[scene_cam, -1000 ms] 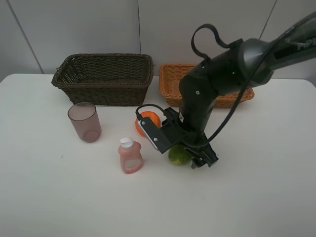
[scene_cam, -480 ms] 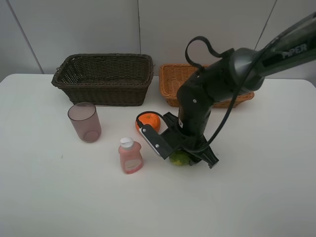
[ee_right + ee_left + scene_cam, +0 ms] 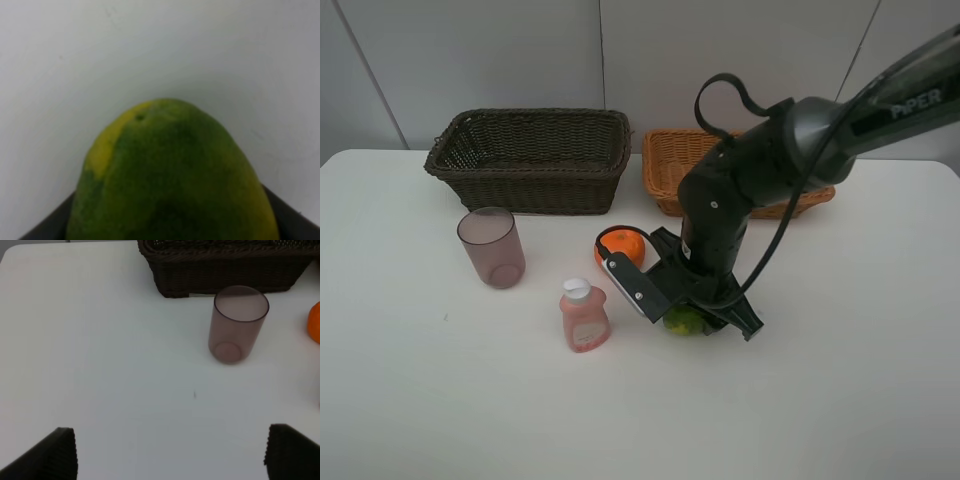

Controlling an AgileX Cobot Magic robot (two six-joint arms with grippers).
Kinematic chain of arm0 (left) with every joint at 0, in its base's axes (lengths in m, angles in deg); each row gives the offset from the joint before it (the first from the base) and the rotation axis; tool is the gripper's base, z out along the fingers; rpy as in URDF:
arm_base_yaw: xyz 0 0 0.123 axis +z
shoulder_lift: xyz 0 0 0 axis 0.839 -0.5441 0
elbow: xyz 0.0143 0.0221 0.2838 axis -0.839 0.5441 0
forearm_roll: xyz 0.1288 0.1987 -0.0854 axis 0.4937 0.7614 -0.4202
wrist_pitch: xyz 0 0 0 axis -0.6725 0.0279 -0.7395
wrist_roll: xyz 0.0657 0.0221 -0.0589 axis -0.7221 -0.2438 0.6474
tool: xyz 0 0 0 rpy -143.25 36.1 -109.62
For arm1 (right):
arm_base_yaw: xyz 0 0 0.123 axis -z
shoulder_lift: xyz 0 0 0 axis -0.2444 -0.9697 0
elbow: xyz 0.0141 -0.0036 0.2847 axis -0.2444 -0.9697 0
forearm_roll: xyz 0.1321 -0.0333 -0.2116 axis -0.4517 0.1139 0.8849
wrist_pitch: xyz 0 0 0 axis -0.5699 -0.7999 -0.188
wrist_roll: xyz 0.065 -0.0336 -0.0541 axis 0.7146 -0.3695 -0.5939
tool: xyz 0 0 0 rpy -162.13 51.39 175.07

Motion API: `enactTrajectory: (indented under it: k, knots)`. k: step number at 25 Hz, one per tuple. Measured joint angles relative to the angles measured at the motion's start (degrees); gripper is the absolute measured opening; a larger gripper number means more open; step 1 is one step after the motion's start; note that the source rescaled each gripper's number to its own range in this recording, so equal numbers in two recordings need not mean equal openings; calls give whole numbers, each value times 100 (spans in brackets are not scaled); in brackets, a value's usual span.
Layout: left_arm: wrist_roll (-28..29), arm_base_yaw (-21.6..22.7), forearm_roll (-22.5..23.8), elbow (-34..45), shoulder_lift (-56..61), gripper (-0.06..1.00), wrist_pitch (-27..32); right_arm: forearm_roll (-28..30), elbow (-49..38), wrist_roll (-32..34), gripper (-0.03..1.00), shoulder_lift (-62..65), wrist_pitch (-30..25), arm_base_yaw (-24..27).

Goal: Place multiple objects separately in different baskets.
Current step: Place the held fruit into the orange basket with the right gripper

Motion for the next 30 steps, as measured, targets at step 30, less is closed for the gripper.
enactTrajectory:
  k: [30]
  knots:
    - [0,0,0,0,0,97,0,-1107,3129,4898,37,703,-1987,112]
